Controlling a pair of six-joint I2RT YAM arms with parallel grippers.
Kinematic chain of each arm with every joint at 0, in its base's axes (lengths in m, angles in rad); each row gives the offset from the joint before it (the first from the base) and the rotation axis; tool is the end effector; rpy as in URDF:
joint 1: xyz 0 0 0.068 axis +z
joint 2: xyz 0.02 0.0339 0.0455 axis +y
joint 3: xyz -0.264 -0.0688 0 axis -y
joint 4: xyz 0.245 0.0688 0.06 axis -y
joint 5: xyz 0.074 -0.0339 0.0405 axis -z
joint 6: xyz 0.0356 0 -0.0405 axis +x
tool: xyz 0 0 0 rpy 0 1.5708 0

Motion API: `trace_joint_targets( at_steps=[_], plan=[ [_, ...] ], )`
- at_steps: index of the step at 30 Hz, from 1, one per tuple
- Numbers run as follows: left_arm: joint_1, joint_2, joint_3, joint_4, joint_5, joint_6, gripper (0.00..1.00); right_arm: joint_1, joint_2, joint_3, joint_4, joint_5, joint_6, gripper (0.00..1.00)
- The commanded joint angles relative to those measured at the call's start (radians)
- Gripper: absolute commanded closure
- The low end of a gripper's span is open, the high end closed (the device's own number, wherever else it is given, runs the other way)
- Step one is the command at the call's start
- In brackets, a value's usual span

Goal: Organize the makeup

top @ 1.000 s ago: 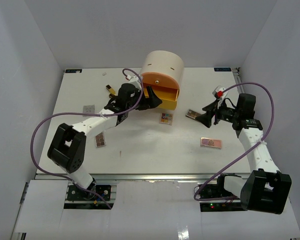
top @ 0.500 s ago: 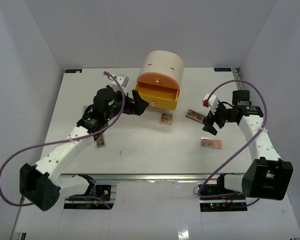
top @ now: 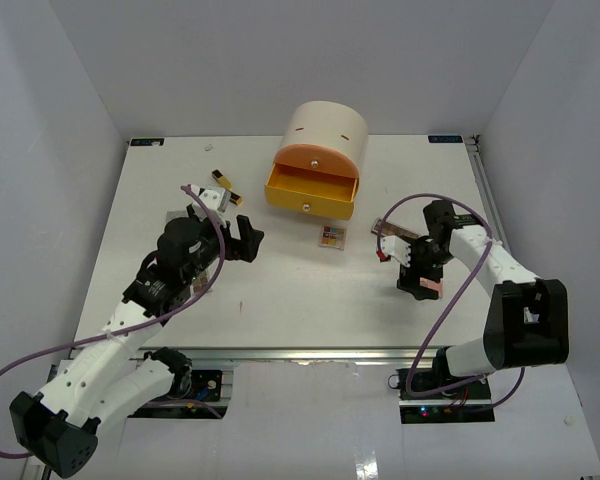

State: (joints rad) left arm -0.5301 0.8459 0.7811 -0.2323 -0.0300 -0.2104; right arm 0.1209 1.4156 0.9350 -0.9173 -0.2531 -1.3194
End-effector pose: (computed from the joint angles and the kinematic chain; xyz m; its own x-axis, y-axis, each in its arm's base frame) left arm 0.1715 -0.0992 0.3231 -0.3474 -0.0384 -0.9369 0.4173 0.8884 -0.1911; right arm 0.2400 0.0381 0.2074 -0.0887 -0.9554 -0.2817 -0.9868 0.1227 -0.1053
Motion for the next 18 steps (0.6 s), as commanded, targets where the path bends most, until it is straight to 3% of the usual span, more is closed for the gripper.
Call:
trace_joint_targets(
  at_steps=[1,12,18],
  plan=[
    [0.015,-0.076,-0.039,-0.023,-0.052,0.029,0.02,0.029,0.026,-0.027,0.111,0.115,0.073,0.01],
    [0.025,-0.088,-0.051,-0.024,-0.039,0.023,0.02,0.064,0.113,-0.06,0.189,0.199,0.101,0.06],
    [0.027,-0.084,-0.052,-0.025,-0.041,0.02,0.02,0.066,0.141,-0.076,0.22,0.195,0.1,0.01]
  ],
)
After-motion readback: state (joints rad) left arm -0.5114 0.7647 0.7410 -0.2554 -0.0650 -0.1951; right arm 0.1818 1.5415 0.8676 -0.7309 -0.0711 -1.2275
